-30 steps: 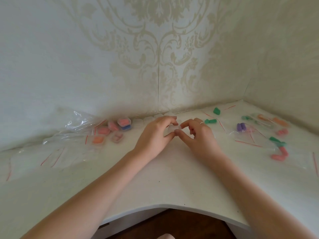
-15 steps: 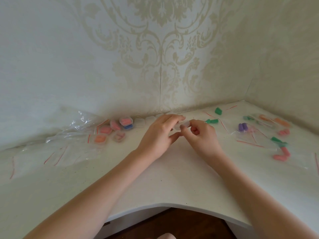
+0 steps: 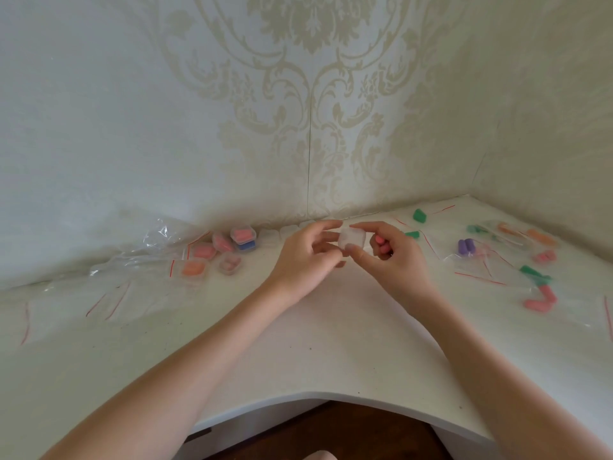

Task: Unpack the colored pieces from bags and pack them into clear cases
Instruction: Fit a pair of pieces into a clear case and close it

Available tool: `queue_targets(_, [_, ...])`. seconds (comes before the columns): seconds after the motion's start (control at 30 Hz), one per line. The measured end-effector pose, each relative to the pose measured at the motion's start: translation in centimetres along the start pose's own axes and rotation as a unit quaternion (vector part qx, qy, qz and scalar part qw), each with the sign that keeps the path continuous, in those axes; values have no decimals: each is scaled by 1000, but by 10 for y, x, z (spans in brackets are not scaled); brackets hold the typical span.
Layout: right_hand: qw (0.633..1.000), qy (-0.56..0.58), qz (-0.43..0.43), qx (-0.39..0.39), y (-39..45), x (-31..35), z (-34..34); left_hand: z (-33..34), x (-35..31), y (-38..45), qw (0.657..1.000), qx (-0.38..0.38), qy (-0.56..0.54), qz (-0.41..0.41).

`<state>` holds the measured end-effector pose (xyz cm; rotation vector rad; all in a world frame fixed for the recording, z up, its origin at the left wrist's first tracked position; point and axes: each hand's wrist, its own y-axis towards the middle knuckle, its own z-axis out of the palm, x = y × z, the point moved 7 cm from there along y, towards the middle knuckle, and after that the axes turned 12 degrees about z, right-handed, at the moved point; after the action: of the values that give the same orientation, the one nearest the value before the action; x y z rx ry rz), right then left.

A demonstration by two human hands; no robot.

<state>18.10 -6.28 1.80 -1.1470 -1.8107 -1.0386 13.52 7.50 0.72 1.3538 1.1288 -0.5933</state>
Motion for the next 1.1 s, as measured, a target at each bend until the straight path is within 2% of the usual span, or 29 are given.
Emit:
queue_targets(0.03, [1000,6,-13,2,0,2,0,5,5,-1,990,2,-125,-69])
queue_targets(0.1, [998,33,-27,37,-2,7,2,15,8,-6,933,21,-320,-164])
queue_targets(0.17, [996,51,-34,66,-3,8,4,20,7,-11,889,43,-408,-203])
queue_targets(0.23, [997,30,-51,51,-3,10,2,19,7,-10,885,58,-416,-200])
queue_targets(0.43, [992,-64,-105,-8,-7,13,-1,14,7,-6,918,82,-350,-169])
queue_targets(0.57, [983,-117,-142,-24,-12,19,1,14,8,-5,923,81,-340,-160])
queue_targets(0.93, [988,-89,-126,11,-10,17,6,13,15,-4,927,81,-325,-171])
queue_targets(1.1, [989,-75,-124,9,-11,19,9,14,18,-5,911,56,-370,-177])
